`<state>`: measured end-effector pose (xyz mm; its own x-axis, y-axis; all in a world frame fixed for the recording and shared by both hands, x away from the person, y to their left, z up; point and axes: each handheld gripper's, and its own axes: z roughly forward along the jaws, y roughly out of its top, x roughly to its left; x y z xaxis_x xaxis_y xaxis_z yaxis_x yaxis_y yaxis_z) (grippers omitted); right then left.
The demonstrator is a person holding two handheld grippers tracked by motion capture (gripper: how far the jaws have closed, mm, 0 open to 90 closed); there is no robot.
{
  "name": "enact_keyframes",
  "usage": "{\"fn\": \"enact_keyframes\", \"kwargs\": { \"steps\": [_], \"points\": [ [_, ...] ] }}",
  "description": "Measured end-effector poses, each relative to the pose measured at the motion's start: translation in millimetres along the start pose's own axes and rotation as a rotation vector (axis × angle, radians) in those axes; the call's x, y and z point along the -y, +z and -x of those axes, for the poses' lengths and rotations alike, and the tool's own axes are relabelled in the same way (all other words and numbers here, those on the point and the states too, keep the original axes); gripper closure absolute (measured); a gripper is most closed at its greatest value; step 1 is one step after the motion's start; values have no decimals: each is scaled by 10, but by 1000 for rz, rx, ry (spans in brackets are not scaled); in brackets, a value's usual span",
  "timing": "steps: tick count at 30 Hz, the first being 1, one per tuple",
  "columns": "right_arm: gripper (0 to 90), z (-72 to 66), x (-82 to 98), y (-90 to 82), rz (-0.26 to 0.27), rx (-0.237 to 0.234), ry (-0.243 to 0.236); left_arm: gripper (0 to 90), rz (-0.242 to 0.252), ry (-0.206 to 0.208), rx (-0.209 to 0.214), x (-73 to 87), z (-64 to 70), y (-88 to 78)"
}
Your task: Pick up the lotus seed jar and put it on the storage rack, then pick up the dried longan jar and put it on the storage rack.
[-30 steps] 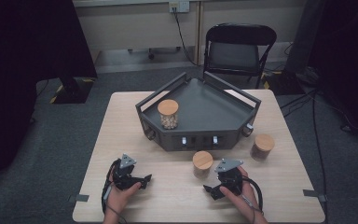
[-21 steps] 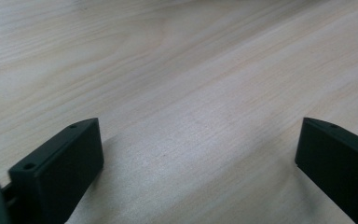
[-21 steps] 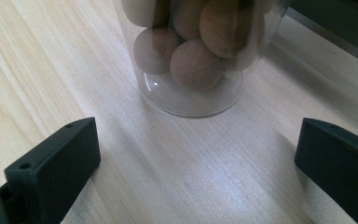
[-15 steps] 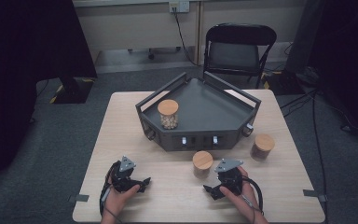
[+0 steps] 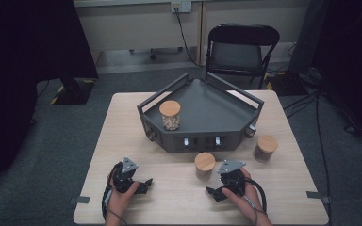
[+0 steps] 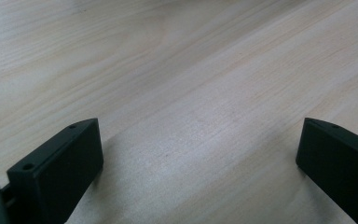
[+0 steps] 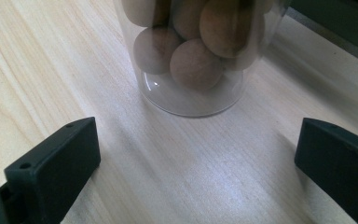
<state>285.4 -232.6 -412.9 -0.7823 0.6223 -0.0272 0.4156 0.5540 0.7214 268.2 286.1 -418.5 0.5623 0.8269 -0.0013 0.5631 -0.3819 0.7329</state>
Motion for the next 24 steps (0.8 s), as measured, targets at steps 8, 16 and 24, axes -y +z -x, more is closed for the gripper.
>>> {"fn": "enact_keyframes", "kwargs": {
  "steps": [8, 16, 24],
  "points": [
    [0, 1, -2, 1, 0, 0, 1, 1, 2, 2, 2, -26, -37, 32],
    [0, -11, -4, 2, 0, 5, 5, 1, 1, 2, 1, -27, -36, 32],
    [0, -10, 6, -8, 0, 2, 3, 1, 2, 2, 2, -27, -38, 32]
  ]
}}
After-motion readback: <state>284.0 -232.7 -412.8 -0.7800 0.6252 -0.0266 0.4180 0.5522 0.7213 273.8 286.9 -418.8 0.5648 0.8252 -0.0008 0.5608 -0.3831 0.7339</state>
